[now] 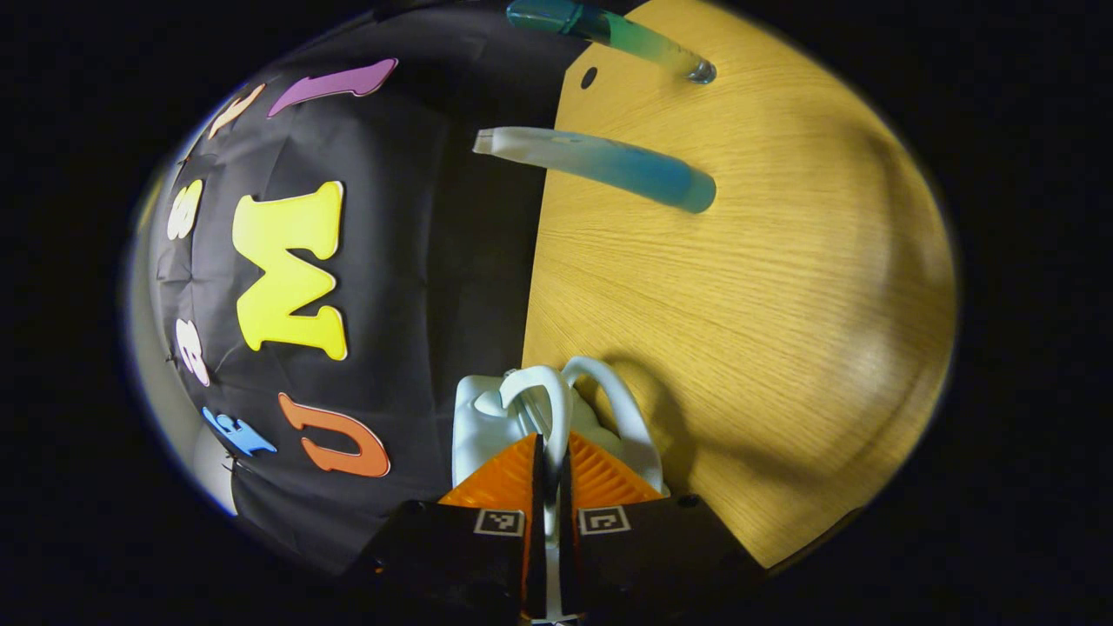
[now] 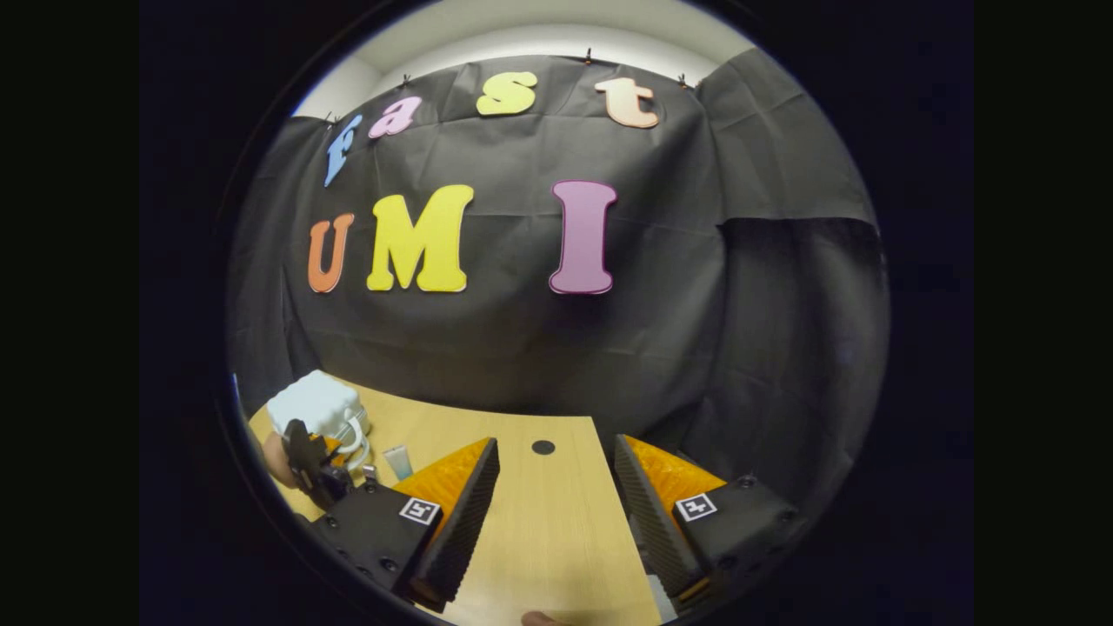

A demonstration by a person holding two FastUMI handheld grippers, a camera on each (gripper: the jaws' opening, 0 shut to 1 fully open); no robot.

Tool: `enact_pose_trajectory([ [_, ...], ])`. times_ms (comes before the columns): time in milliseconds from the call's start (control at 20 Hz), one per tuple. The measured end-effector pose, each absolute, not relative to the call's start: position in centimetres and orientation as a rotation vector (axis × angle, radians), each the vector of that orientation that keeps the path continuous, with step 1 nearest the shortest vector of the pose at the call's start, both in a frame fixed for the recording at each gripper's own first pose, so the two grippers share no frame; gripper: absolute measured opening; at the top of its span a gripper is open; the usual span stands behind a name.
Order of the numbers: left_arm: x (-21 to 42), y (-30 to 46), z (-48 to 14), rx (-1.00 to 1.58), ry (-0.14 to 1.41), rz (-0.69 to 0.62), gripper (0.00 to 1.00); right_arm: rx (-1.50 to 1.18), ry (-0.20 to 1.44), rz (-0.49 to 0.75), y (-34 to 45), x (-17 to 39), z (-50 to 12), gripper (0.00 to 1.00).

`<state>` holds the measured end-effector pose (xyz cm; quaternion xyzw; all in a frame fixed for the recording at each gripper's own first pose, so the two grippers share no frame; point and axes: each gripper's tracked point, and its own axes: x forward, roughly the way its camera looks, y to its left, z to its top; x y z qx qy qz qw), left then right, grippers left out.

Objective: First open the suitcase, pack the skin care products into it, and then close the suitcase.

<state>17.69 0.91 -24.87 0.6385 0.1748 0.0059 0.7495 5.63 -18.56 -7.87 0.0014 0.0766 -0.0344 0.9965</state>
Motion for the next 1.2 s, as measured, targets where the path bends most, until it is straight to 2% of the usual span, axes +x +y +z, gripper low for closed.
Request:
enact_pose_trajectory([
  [50, 17.4, 0.9, -24.5, 1.354, 0.378, 0.007, 0.05, 0.009, 0.148, -0.059, -18.1, 5.6, -7.4, 0.79],
  [150, 16.8, 1.5, -22.7, 1.256, 0.365, 0.011, 0.03, -0.004, 0.136, -0.058, -17.0, 5.8, -6.6, 0.80],
  [550, 14.1, 6.4, -10.9, 0.831, 0.198, 0.032, 0.02, -0.036, 0.107, -0.056, -8.5, 6.1, -4.0, 0.79],
  [900, 10.9, 18.4, -3.0, 0.532, 0.140, 0.118, 0.02, -0.062, 0.055, -0.058, -0.9, 5.5, -1.2, 0.80],
  [1200, 10.6, 31.5, -3.7, 0.462, 0.114, 0.222, 0.02, -0.080, 0.067, -0.097, 2.9, 4.5, -1.3, 0.80],
])
